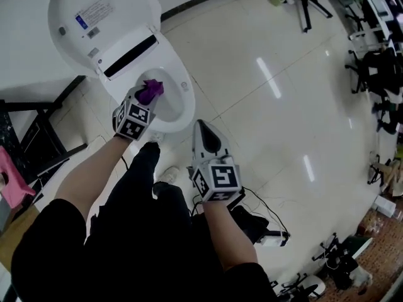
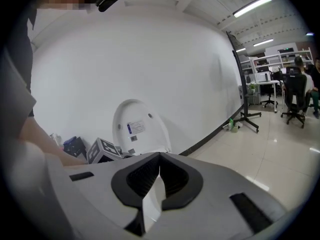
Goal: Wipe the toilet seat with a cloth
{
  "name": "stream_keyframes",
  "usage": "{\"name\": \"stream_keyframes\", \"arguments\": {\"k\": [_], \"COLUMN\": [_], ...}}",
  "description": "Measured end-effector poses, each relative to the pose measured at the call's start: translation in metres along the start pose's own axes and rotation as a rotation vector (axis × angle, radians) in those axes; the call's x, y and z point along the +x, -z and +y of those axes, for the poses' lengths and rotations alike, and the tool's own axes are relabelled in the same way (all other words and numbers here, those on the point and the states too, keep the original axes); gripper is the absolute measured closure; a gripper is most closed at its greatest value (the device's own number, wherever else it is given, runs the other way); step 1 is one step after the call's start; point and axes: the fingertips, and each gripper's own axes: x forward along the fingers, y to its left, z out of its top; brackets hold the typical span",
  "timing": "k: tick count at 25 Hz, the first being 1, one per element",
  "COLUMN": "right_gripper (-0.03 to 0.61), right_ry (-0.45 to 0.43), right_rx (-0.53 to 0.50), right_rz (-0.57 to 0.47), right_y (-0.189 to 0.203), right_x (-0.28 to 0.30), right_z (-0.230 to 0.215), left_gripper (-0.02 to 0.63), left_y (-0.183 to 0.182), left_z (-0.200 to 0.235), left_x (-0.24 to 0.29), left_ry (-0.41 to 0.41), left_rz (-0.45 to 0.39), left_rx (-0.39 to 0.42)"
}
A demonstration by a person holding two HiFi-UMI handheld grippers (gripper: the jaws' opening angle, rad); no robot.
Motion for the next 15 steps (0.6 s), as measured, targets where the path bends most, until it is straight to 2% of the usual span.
{"name": "stream_keyframes", "arguments": {"k": [7,15], "right_gripper": [0.561,0.563], "right_ry": [-0.094,-0.178], "right_rx": [-0.128,-0.199], "right_rz": [-0.05,-0.098], "right_y": [-0.033,-0.057], "right_x": [-0.085,-0.138], "right_z": [0.06,0.134], "left_gripper": [0.52,0.52], "left_y": [-0.034,-0.061], "left_z": [-0.054,-0.093], "left_x": [-0.157,-0.313], "left_ry": [-0.049,-0.039], "left_rz": [-0.135,-0.287], "left_rx": [0.038,0.032]}}
